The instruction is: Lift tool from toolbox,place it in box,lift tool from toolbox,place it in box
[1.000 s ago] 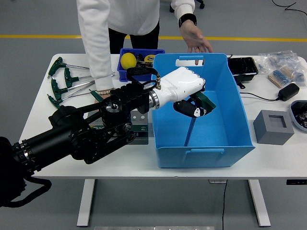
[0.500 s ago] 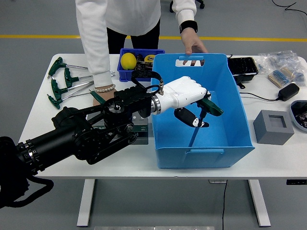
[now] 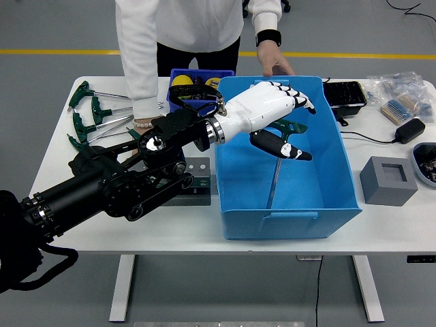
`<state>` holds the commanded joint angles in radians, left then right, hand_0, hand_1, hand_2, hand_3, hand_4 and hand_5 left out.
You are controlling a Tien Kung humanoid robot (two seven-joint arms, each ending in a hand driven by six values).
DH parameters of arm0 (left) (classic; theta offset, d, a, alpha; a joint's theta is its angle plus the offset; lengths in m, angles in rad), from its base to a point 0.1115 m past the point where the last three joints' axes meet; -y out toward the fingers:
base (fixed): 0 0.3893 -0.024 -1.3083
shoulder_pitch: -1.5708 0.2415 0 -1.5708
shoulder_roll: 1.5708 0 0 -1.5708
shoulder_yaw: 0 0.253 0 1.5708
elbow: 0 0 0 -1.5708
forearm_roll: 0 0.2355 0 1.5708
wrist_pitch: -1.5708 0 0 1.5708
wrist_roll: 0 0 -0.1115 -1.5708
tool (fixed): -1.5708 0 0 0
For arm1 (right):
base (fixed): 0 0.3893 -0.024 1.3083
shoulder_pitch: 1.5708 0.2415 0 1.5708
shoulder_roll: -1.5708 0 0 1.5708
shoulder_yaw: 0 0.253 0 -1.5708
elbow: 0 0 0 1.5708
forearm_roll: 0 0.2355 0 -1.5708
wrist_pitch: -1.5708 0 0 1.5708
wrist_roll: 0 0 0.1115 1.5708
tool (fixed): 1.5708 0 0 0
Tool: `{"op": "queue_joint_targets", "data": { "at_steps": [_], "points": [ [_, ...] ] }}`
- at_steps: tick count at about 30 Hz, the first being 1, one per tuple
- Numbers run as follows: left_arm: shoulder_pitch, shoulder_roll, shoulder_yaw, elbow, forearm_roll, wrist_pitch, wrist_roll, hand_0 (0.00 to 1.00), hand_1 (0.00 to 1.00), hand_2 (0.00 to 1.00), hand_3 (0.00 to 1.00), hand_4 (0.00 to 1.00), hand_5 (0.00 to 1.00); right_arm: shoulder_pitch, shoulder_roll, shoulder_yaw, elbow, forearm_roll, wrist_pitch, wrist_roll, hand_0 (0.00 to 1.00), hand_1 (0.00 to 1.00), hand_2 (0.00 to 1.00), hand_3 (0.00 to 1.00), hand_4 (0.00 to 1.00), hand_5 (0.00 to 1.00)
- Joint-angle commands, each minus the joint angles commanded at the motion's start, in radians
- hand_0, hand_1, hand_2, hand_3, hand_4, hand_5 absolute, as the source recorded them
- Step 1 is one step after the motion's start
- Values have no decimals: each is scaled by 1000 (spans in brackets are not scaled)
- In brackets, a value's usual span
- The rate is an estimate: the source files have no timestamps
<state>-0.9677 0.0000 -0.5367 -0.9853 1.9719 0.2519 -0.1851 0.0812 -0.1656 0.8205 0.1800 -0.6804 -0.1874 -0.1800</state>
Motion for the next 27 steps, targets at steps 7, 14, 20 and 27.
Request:
{"op": "queue_joint_targets", "data": {
  "at_steps": [7, 14, 20, 27],
  "points": [
    [13, 0, -64, -41, 16, 0, 1, 782, 830, 906, 815, 998, 842, -1, 1, -6, 0, 15, -1, 3, 705, 663, 751, 686, 895, 838],
    [58, 50, -126, -119, 87, -76, 44, 688, 673, 712, 700, 998, 853, -4, 3, -7, 0, 29, -3, 7, 705, 663, 751, 686, 894, 837],
    [93, 157, -147, -190, 166, -169, 85, 664, 600, 627, 627, 998, 871, -11, 6, -11, 0, 45, -6, 11, 705, 663, 751, 686, 894, 837],
    [117, 257, -135, -227, 226, -324, 156, 685, 610, 629, 622, 998, 881, -18, 9, -14, 0, 56, -10, 14, 705, 663, 750, 686, 894, 836]
  ]
}}
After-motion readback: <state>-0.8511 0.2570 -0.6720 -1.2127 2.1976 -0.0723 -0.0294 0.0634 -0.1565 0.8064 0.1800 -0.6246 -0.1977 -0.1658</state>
